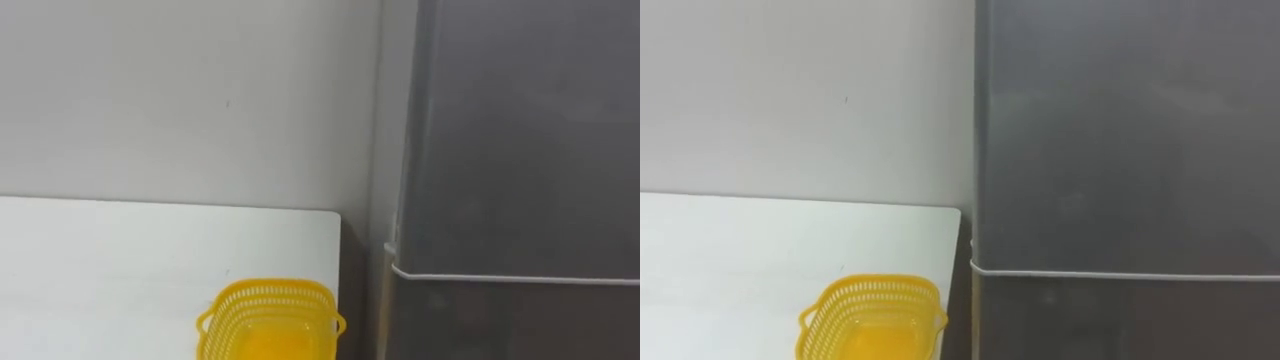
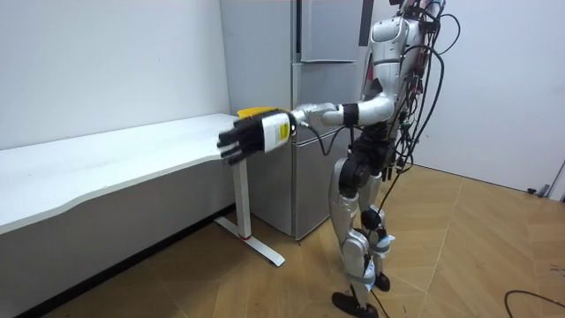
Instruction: Retrieve from the upper fridge
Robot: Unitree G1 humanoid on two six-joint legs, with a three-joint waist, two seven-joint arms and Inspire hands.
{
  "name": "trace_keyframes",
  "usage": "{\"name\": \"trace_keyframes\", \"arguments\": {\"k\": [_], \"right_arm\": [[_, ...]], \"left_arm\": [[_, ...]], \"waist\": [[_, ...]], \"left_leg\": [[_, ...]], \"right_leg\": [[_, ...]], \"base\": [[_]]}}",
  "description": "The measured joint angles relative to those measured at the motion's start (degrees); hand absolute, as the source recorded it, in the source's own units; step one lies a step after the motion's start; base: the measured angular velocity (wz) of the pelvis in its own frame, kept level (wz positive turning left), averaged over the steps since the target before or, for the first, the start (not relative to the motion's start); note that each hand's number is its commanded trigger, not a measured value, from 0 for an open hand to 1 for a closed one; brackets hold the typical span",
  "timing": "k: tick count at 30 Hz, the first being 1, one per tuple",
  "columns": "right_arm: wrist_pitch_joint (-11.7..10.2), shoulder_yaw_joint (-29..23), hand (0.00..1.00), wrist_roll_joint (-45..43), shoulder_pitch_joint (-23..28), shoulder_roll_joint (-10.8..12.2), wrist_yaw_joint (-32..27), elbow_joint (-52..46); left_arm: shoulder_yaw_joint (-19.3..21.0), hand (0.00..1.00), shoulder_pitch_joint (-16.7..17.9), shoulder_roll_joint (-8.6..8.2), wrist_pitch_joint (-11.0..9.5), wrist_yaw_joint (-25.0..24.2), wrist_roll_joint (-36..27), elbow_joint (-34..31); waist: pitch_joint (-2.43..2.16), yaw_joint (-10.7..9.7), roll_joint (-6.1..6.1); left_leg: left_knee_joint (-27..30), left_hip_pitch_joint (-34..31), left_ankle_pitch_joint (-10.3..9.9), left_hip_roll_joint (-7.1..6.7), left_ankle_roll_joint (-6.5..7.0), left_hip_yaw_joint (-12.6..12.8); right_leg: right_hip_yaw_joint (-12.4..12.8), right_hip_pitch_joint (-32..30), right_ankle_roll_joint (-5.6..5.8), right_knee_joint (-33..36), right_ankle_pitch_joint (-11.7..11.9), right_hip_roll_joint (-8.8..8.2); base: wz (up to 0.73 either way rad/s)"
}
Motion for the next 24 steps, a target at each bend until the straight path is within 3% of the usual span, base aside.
{"name": "trace_keyframes", "arguments": {"k": [5,7,11,15,20,24], "right_arm": [[-0.5,0.1,0.0,-1.5,0.8,0.0,1.3,-0.1],[-1.0,0.0,0.0,-1.9,0.6,0.0,1.7,-0.2],[-1.2,0.1,0.0,-2.2,1.0,0.5,2.7,-0.6],[-0.9,0.1,0.0,-2.2,0.8,0.8,4.4,0.3],[-0.1,0.1,0.0,-2.4,0.6,1.0,5.2,1.1],[0.5,0.1,0.0,-2.4,0.7,0.9,5.8,1.1]], "left_arm": [[-0.6,0.0,0.0,1.43,-1.6,-2.6,3.9,-13.2],[-0.7,0.0,-0.2,2.5,-2.2,-4.0,4.7,-15.2],[-2.0,0.0,-2.5,2.65,-2.3,-7.5,4.2,-19.9],[-7.0,0.0,-6.2,3.06,-2.2,-16.1,2.3,-22.4],[-14.2,0.0,-8.2,3.5,-0.3,-28.1,-3.5,-23.0],[-17.8,0.0,-10.8,3.54,2.2,-34.3,-7.0,-23.0]], "waist": [[0.12,-0.6,0.38],[0.34,-1.8,0.79],[0.58,-3.2,1.0],[0.81,-5.2,0.91],[0.63,-7.8,0.72],[0.87,-9.4,0.82]], "left_leg": [[0.0,0.0,0.0,-0.06,0.0,-0.5],[0.0,-0.2,0.0,-0.1,0.0,-1.3],[0.2,-0.7,0.0,-0.03,0.0,-1.5],[0.2,-1.4,0.0,0.0,0.01,-1.4],[0.2,-1.6,0.0,0.11,0.01,0.2],[0.2,-1.5,0.0,0.26,0.01,0.3]], "right_leg": [[-0.3,0.3,0.03,-0.1,0.0,-0.07],[-0.7,0.3,0.03,-0.1,0.0,-0.24],[-1.0,0.2,0.03,-0.1,0.0,-0.27],[-1.2,-0.5,-0.03,-0.1,0.1,-0.33],[-0.1,-1.2,-0.14,0.0,0.2,0.02],[0.3,-1.4,-0.26,0.1,0.5,0.17]], "base": [[0.04],[0.11],[0.06],[0.03],[-0.14],[-0.15]]}}
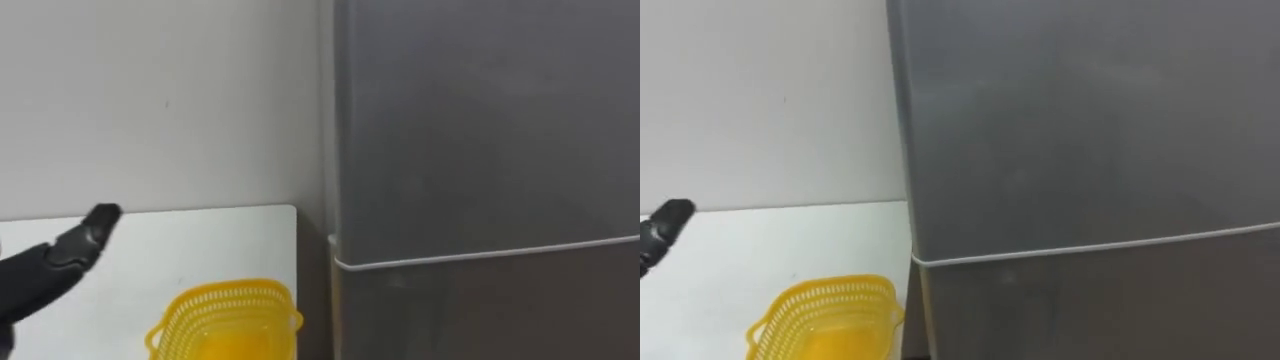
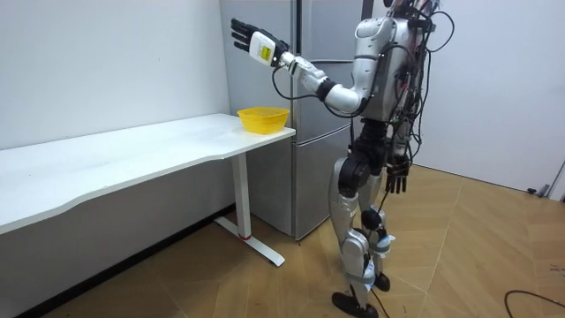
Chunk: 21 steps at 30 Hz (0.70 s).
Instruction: Retrieve from the upper fridge
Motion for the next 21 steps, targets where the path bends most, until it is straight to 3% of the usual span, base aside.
{"name": "trace_keyframes", "arguments": {"k": [5,10,14,21], "right_arm": [[0.0,0.0,0.0,0.0,-0.8,-0.1,-0.2,0.1],[0.0,0.0,0.0,0.0,-2.0,0.0,-0.4,0.6],[1.2,0.1,0.0,0.0,-2.0,-0.1,-0.4,0.3],[1.3,0.1,0.0,-0.3,-2.3,-0.1,-0.1,-0.3]], "left_arm": [[-4.6,0.0,-0.9,0.42,2.2,-7.1,-1.3,0.0],[-7.7,0.0,-2.8,0.78,3.7,-12.6,-2.5,0.1],[-7.1,0.0,-2.8,1.65,4.9,-14.9,-5.0,0.2],[-7.2,0.0,-2.9,1.96,7.3,-18.1,-4.9,0.2]], "waist": [[0.17,-2.9,-0.05],[0.39,-4.1,0.29],[0.42,-4.2,0.6],[0.31,-4.3,0.83]], "left_leg": [[-0.2,0.1,0.0,0.14,0.0,0.2],[-0.2,0.4,0.0,0.32,0.0,1.4],[-0.2,0.1,0.0,0.41,-0.01,3.0],[-0.2,-0.1,0.0,0.55,-0.01,3.2]], "right_leg": [[1.2,0.3,-0.06,-0.3,0.2,0.35],[2.4,0.0,-0.08,-0.3,0.2,0.58],[2.8,-0.9,-0.14,-0.2,0.2,0.57],[2.9,-1.4,-0.11,0.7,0.2,0.48]], "base": [[-0.09],[-0.12],[-0.05],[0.0]]}}
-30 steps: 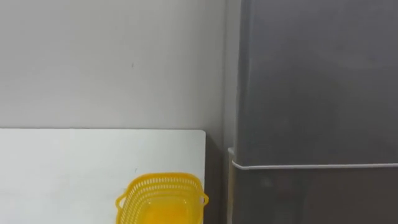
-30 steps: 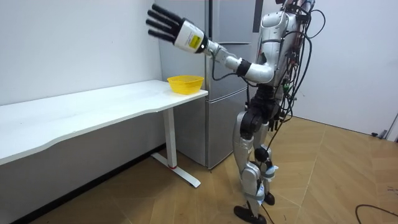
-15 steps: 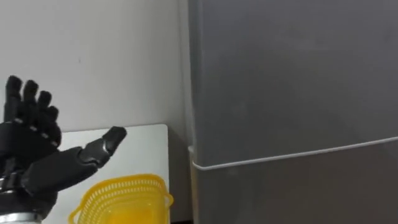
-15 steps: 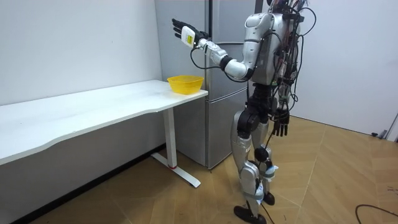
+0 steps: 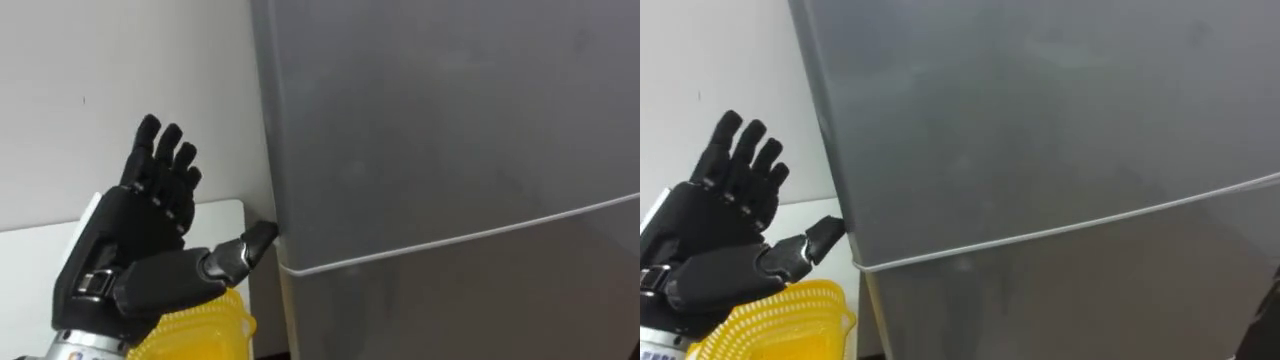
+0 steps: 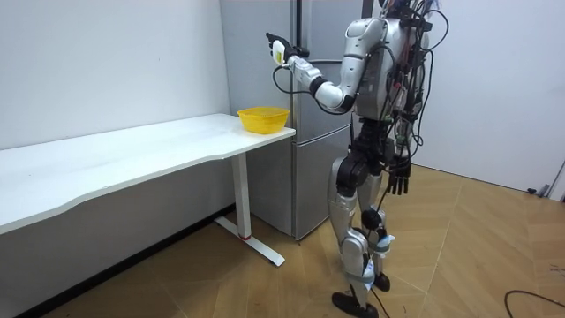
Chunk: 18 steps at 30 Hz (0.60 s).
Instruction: Retrieve from the upper fridge
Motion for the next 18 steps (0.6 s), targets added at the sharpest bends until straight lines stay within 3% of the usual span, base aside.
{"name": "trace_keyframes", "arguments": {"k": [5,8,18], "right_arm": [[0.8,0.0,0.0,-1.5,0.0,-0.3,0.5,0.0],[0.9,0.0,0.0,-1.5,0.0,-1.2,1.4,0.0],[1.2,0.0,0.0,-1.4,-0.1,-2.2,1.3,0.0]], "left_arm": [[-1.0,0.0,0.0,0.25,2.1,-3.2,0.0,0.0],[-1.6,0.0,0.1,1.36,3.2,-5.4,0.0,0.0],[-4.1,0.0,0.1,2.81,3.7,-11.2,-0.1,0.0]], "waist": [[-0.2,0.0,0.88],[-0.43,0.0,1.74],[-0.53,0.0,1.89]], "left_leg": [[0.0,-0.3,0.0,-0.06,0.0,0.0],[0.0,-0.6,0.0,-0.05,0.01,0.8],[0.1,-0.6,0.0,0.08,0.01,2.1]], "right_leg": [[0.0,-0.1,0.17,0.0,0.1,-0.04],[0.0,-0.6,0.35,0.0,0.2,-0.12],[0.9,-1.1,0.21,0.0,0.4,0.15]], "base": [[0.05],[0.01],[-0.05]]}}
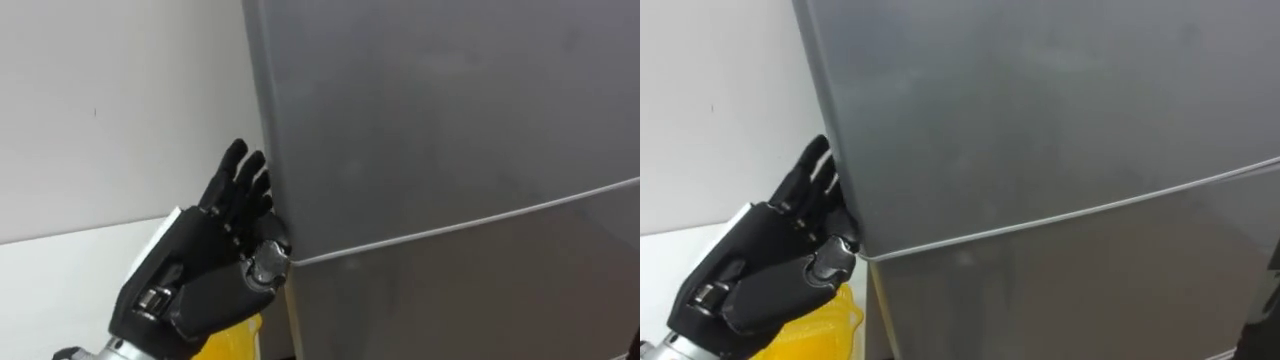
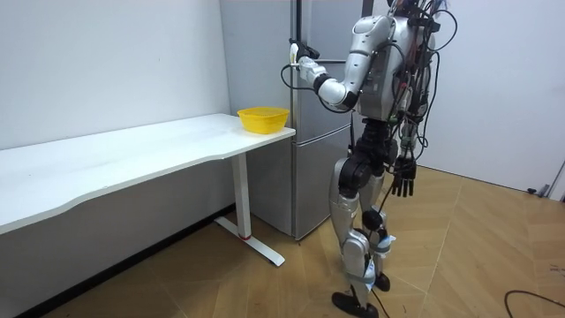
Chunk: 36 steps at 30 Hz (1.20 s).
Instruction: Retrieve from the upper fridge
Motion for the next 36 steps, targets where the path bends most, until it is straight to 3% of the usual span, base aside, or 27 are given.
{"name": "trace_keyframes", "arguments": {"k": [2,9,14,22,23,24,25,30,32,34,36], "right_arm": [[0.0,0.0,0.0,0.0,-0.2,-0.2,-0.1,0.0],[0.0,0.5,0.0,0.0,-0.3,-0.2,-0.9,-0.3],[0.8,0.5,0.0,0.0,-0.1,-0.2,-0.7,-2.3],[1.2,0.5,0.0,0.0,-0.5,-0.2,-1.0,-2.7],[1.2,0.5,0.0,0.0,-0.5,-0.2,-1.0,-2.7],[1.2,0.5,0.0,0.0,-0.5,-0.2,-1.1,-2.6],[1.2,0.5,0.0,0.0,-0.6,-0.2,-1.2,-2.6],[1.2,0.5,0.0,0.0,-0.6,-0.2,-1.2,-2.6],[1.2,0.5,0.0,0.0,-0.5,-0.2,-1.2,-2.6],[1.2,0.5,0.0,0.0,-0.6,-0.2,-1.2,-2.4],[1.1,0.5,0.0,0.0,-0.9,-0.2,-1.3,-2.4]], "left_arm": [[-0.2,0.0,0.0,0.91,0.1,-1.1,-1.5,0.0],[-0.2,0.0,0.0,1.42,0.5,-3.6,-6.6,0.0],[0.0,0.0,-0.1,3.1,0.6,-4.9,-8.5,-0.1],[0.5,0.0,-0.1,3.25,0.8,-6.7,-8.5,0.0],[0.5,0.29,-0.1,3.25,0.8,-6.8,-8.5,0.0],[0.5,0.88,-0.1,3.25,0.8,-6.9,-8.7,0.0],[0.4,1.0,-0.1,3.26,0.8,-7.0,-9.0,0.0],[0.8,1.0,-0.1,3.4,0.8,-7.1,-9.1,0.0],[1.2,0.9,-0.1,3.81,0.8,-7.1,-9.1,0.1],[1.5,0.92,-0.1,3.8,0.8,-7.3,-9.6,0.1],[1.6,0.86,-0.1,3.81,0.8,-8.0,-11.1,0.0]], "waist": [[-0.03,-0.1,0.09],[0.05,0.0,0.25],[0.02,0.1,0.28],[0.02,0.2,0.23],[0.01,0.2,0.23],[0.02,0.2,0.2],[0.04,0.2,0.16],[0.09,0.4,-0.12],[0.06,0.9,-0.33],[0.04,1.2,-0.45],[0.04,1.2,-0.45]], "left_leg": [[0.0,0.0,0.0,0.02,0.0,0.1],[0.0,-0.2,0.0,0.05,0.0,0.2],[0.0,-0.3,0.0,0.16,0.0,0.2],[0.0,-0.3,0.0,0.17,0.0,0.2],[0.0,-0.3,0.0,0.17,0.0,0.2],[0.0,-0.3,0.0,0.17,0.0,0.2],[0.0,-0.3,0.0,0.17,0.0,0.2],[0.0,-0.3,0.0,0.12,0.0,0.2],[0.0,-0.3,0.0,0.12,0.0,0.2],[0.1,-0.4,0.0,0.11,0.01,0.2],[0.1,-0.5,0.0,0.07,0.01,0.2]], "right_leg": [[0.4,-0.1,-0.03,0.0,0.0,0.08],[0.5,0.0,-0.01,0.0,0.1,-0.02],[0.4,-0.1,0.0,-0.1,0.1,-0.14],[0.5,0.1,0.03,0.0,0.1,-0.15],[0.4,0.1,0.04,0.0,0.1,-0.15],[0.4,0.1,0.04,0.0,0.1,-0.15],[0.4,0.1,0.04,0.0,0.1,-0.15],[0.4,0.0,0.07,0.0,0.1,-0.15],[0.4,0.0,0.08,-0.1,0.1,-0.16],[0.4,0.0,0.11,-0.1,0.1,-0.2],[0.4,0.0,0.17,-0.1,0.1,-0.24]], "base": [[-0.08],[0.0],[0.0],[0.0],[0.0],[0.0],[0.0],[0.0],[0.0],[0.0],[0.0]]}}
